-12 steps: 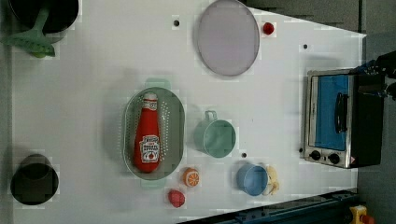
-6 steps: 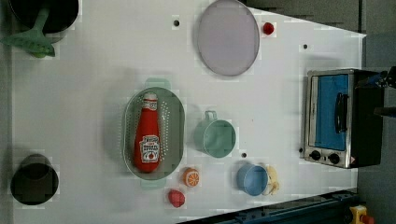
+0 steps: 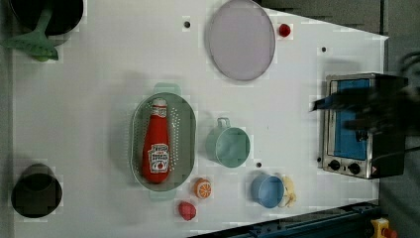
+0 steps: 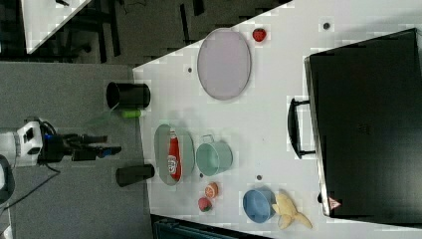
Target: Pick ketchup from strainer and place it on the table
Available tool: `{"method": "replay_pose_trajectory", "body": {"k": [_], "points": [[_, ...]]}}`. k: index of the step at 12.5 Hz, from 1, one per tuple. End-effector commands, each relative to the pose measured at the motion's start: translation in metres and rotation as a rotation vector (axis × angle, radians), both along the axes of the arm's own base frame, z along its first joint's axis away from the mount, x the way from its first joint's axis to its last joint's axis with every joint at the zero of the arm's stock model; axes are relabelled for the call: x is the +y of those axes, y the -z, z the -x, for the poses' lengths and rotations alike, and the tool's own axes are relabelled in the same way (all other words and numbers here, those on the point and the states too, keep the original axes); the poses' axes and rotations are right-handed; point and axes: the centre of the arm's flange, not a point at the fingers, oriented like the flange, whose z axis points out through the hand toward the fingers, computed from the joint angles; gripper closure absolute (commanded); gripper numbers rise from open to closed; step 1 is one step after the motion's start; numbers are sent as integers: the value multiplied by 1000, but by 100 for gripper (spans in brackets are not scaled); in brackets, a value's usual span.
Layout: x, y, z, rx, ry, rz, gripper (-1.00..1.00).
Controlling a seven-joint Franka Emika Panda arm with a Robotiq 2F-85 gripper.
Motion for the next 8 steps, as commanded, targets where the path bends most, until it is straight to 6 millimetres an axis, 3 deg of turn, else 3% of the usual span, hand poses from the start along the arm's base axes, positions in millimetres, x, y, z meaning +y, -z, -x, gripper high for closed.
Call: {"method": "replay_pose_trajectory", "body": {"k": [1, 3, 5, 8], "points": [[88, 28, 28, 41, -153, -21, -100], [131, 58, 49, 89, -244, -28, -100], [162, 93, 66, 113, -291, -44, -100], [186, 153, 83, 98, -236, -68, -100]]}}
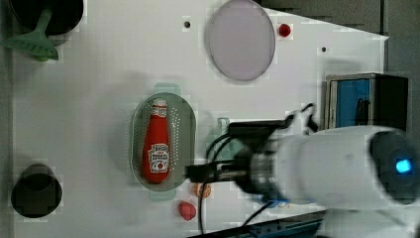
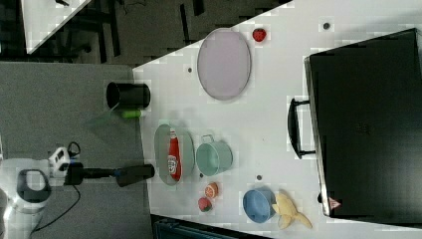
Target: Pick ketchup from strainer and place it on the table
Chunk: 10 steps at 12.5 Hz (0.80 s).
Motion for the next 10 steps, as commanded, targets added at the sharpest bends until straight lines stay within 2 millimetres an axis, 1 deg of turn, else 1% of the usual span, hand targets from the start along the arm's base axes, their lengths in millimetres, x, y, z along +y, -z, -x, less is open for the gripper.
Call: {"method": "replay_pose_trajectory", "body": {"k": [1, 3, 5, 7, 10], "points": [[-4, 50, 3, -19, 137, 17, -100], [-4, 91, 13, -60, 98, 8, -100], [-5, 128, 20, -82, 98, -37, -100], [-5, 158, 25, -91, 113, -90, -100], [-6, 195, 29, -55, 146, -114, -100]]}}
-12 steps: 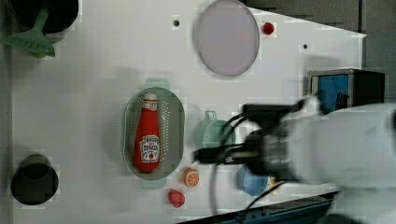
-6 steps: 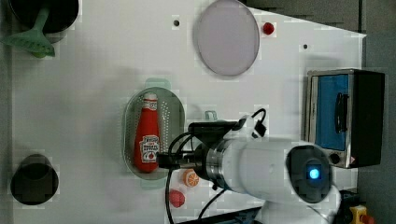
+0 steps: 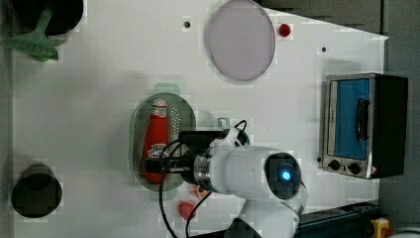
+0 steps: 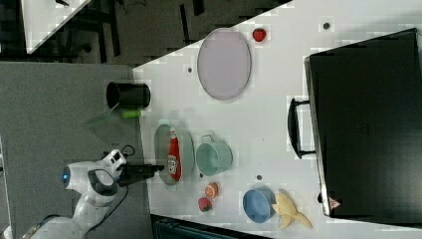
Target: Pick ketchup from strainer and place it on the table
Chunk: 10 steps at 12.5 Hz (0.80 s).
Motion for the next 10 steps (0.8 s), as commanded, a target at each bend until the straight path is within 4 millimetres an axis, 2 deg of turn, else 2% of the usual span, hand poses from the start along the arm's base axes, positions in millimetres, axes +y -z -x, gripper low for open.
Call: {"method": "replay_pose_trajectory", "body": {"k": [1, 7, 9, 10], "points": [[-10, 28, 2, 37, 81, 22, -100], [-14, 79, 1, 68, 101, -17, -100], [-16, 87, 2, 68, 96, -2, -100], [-15, 88, 4, 69, 92, 1, -92]]}}
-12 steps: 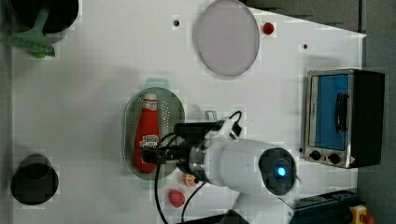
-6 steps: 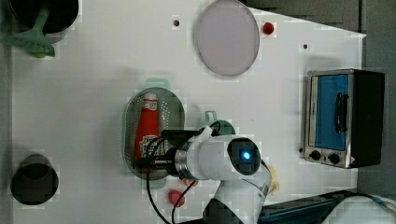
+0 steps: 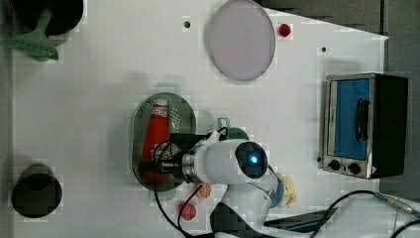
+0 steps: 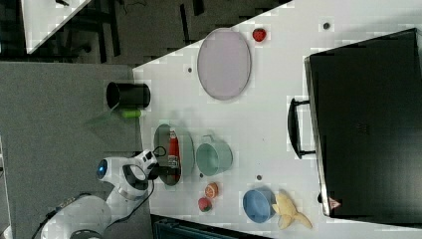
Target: Pick ketchup from strainer and place it on the table
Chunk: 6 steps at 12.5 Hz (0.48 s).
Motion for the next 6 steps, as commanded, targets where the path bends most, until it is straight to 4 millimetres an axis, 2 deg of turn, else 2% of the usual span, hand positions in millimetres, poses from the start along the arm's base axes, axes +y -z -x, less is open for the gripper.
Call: {"method": "replay_pose_trajectory", "body": {"k": [1, 3, 4, 6], "points": [[13, -16, -7, -46, 47, -14, -69], [15, -19, -8, -53, 45, -17, -22], [15, -24, -9, -61, 43, -15, -21], [19, -46, -11, -94, 30, -12, -21]]}}
